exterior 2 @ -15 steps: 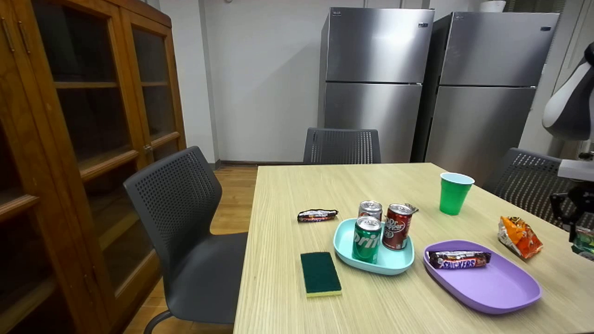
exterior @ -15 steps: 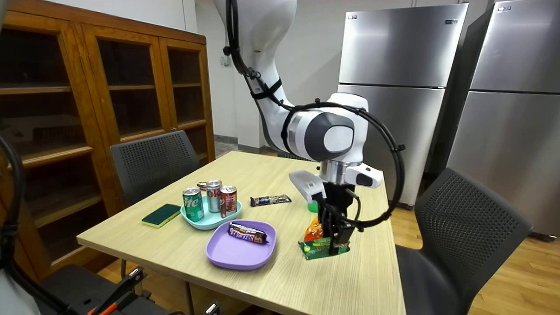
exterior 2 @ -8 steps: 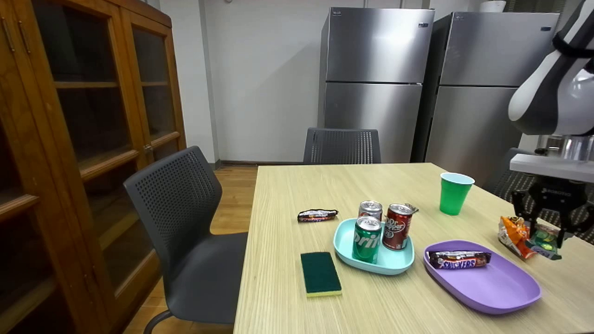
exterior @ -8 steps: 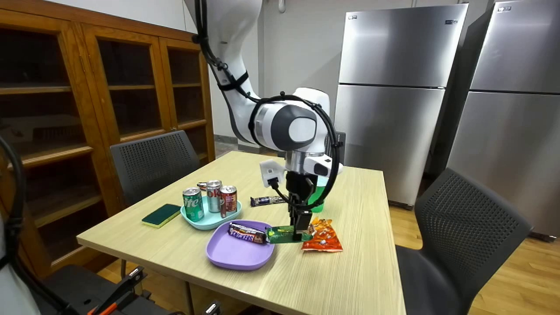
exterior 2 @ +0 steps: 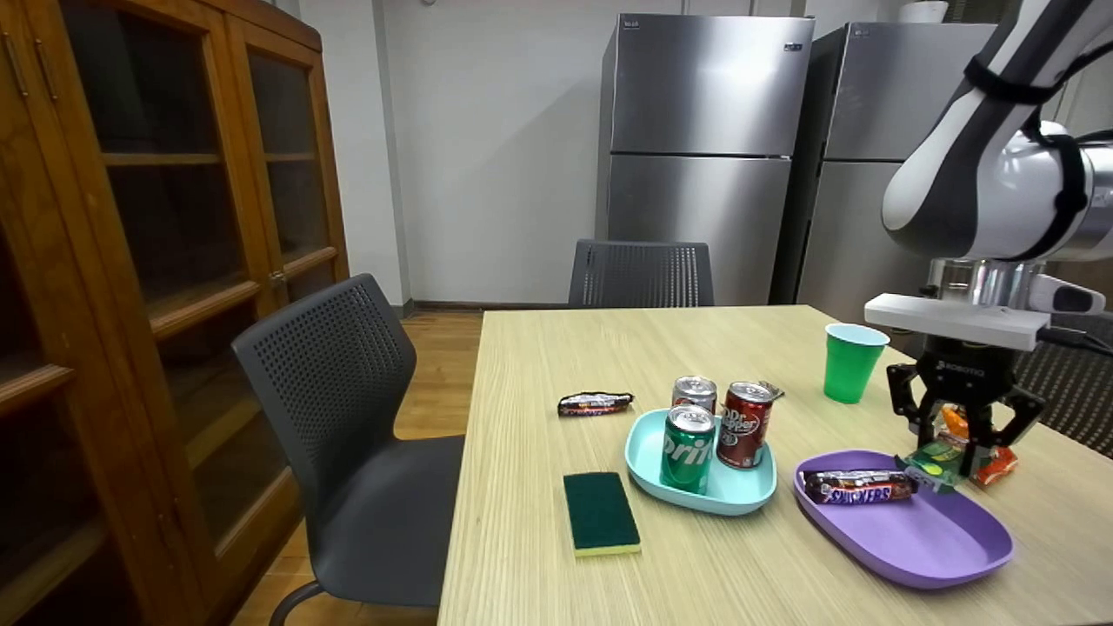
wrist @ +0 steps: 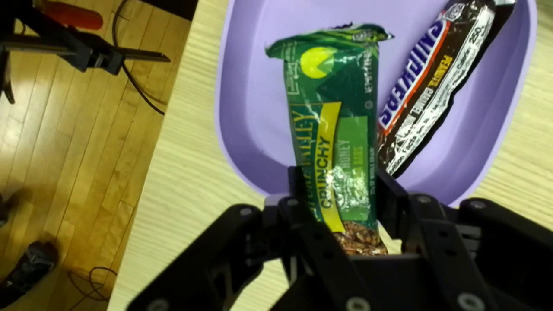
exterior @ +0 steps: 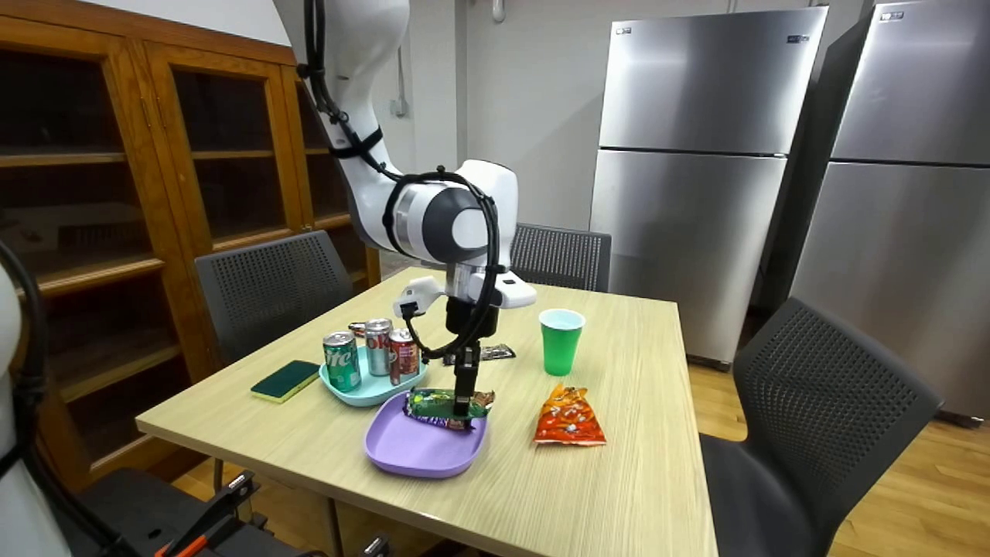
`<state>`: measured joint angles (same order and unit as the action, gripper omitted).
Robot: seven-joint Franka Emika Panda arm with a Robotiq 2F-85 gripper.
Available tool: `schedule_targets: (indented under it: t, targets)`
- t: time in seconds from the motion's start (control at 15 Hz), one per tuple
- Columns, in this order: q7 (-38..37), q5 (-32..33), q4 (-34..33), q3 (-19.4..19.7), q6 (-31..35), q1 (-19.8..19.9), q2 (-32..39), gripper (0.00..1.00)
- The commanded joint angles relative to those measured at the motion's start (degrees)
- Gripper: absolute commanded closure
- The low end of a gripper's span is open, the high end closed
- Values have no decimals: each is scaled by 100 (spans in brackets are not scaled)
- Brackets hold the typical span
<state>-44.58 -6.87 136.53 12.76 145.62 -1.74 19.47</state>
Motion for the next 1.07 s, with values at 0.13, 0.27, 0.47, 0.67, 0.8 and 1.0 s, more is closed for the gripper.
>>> schedule_targets:
  t: [0.13,0.27,0.47,0.67,0.8,1.0]
  targets:
    - [-974,-51,73,-177,-94,-182,-51,84]
    - [-1141,-44,70,-219,-82,-186,-26,84]
    - [-1290,-9,81,-243,-88,-175,-13,64]
    - [-1368,13,71,-237,-96,-169,-2,27]
    - [-1370,7,75,-242,-88,-159,-12,12]
    - [-1316,-22,76,-251,-89,-124,-54,0]
